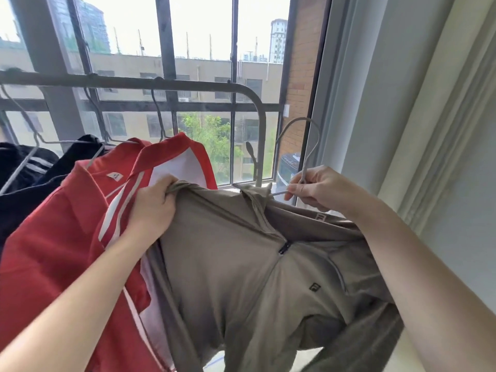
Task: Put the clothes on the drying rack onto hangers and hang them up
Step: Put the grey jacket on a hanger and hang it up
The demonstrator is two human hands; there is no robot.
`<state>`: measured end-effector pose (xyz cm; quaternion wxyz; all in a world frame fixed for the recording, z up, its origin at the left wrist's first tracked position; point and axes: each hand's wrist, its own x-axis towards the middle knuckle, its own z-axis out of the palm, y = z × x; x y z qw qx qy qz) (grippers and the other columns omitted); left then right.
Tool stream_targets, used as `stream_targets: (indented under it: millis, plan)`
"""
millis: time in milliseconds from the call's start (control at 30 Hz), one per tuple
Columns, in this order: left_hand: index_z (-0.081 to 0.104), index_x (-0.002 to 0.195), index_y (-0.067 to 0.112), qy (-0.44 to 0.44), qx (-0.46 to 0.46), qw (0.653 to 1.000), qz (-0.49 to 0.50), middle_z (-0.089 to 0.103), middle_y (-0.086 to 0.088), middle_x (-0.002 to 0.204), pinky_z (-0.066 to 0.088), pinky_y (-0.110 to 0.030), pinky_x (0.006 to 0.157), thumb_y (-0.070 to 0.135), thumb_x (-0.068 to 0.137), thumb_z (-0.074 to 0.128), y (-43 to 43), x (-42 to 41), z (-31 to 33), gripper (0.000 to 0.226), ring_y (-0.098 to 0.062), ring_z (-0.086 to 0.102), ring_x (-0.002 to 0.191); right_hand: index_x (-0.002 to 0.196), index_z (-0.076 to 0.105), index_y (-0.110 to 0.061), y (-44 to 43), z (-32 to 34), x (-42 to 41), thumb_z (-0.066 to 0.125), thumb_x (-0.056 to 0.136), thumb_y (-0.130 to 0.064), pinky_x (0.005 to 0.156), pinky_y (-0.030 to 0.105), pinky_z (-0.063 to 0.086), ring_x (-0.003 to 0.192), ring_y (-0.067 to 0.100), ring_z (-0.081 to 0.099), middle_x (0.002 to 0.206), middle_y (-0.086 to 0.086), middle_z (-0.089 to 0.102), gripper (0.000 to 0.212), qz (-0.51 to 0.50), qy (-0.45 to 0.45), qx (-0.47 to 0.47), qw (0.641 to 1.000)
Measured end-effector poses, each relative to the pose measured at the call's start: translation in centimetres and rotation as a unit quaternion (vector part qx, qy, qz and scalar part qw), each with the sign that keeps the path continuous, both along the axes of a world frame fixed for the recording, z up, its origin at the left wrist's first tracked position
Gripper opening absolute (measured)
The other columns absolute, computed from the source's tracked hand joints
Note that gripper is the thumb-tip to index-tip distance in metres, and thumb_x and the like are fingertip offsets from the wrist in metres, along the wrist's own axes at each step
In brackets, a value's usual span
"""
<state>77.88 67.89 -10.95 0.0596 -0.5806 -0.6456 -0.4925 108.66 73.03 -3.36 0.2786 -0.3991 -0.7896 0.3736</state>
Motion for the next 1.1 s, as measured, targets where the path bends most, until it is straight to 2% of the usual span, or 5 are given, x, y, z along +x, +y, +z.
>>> stream_targets:
  millis: [267, 533, 667, 833, 1100]
  plan:
    - [0.065, 0.091, 0.022, -0.009, -0.153, 0.984, -0.088, 0.067, 0.003, 0.091, 0.038, -0.029, 0.072, 0.019, 0.091, 0.047, 0.5, -1.3, 0.2, 0.018, -0.017, 0.057, 0.09, 0.078, 0.07, -0.008, 0.0, 0.3, -0.1, 0.057, 0.095, -0.015, 0.036, 0.017, 0.022, 0.04, 0.006, 0.025, 0.044, -0.008, 0.035, 0.022, -0.009, 0.08, -0.002, 0.997]
    - [0.056, 0.073, 0.028, -0.017, -0.165, 0.986, -0.01, 0.064, 0.002, 0.081, 0.039, -0.032, 0.068, 0.002, 0.089, 0.042, 0.6, -3.4, -0.3, 0.033, -0.024, 0.057, 0.085, 0.081, 0.07, -0.006, -0.1, 0.4, -0.2, 0.057, 0.095, -0.014, 0.035, 0.017, 0.021, 0.041, 0.008, 0.025, 0.046, -0.004, 0.035, 0.021, -0.013, 0.086, -0.005, 0.996]
    - [0.06, 0.093, 0.02, -0.011, -0.107, 0.994, -0.03, 0.061, -0.002, 0.1, 0.039, -0.031, 0.079, 0.003, 0.091, 0.043, -0.2, -2.2, 0.7, 0.024, -0.021, 0.057, 0.097, 0.08, 0.069, -0.005, -0.1, 0.2, -0.4, 0.056, 0.095, -0.013, 0.035, 0.016, 0.021, 0.038, 0.006, 0.025, 0.043, -0.007, 0.034, 0.021, -0.013, 0.082, -0.009, 0.997]
    - [0.052, 0.101, 0.035, 0.161, -0.119, 0.966, -0.167, 0.065, 0.008, 0.096, 0.052, -0.035, 0.074, 0.048, 0.09, 0.048, -0.9, 4.3, 1.5, 0.017, -0.014, 0.062, 0.088, 0.089, 0.07, 0.002, -0.8, 0.8, -2.5, 0.056, 0.096, -0.013, 0.038, 0.013, 0.026, 0.036, 0.002, 0.032, 0.043, -0.01, 0.04, 0.021, 0.006, 0.031, 0.038, 0.999]
    - [0.065, 0.109, 0.025, 0.106, -0.003, 0.993, -0.059, 0.073, -0.004, 0.097, 0.049, -0.04, 0.074, 0.027, 0.093, 0.048, -1.3, 2.1, -0.1, 0.023, -0.031, 0.065, 0.093, 0.13, 0.05, -0.03, -1.5, -1.2, 2.7, 0.041, 0.091, -0.06, 0.097, 0.037, 0.044, 0.108, 0.012, 0.057, 0.117, -0.008, 0.06, 0.05, -0.163, -0.13, 0.18, 0.961]
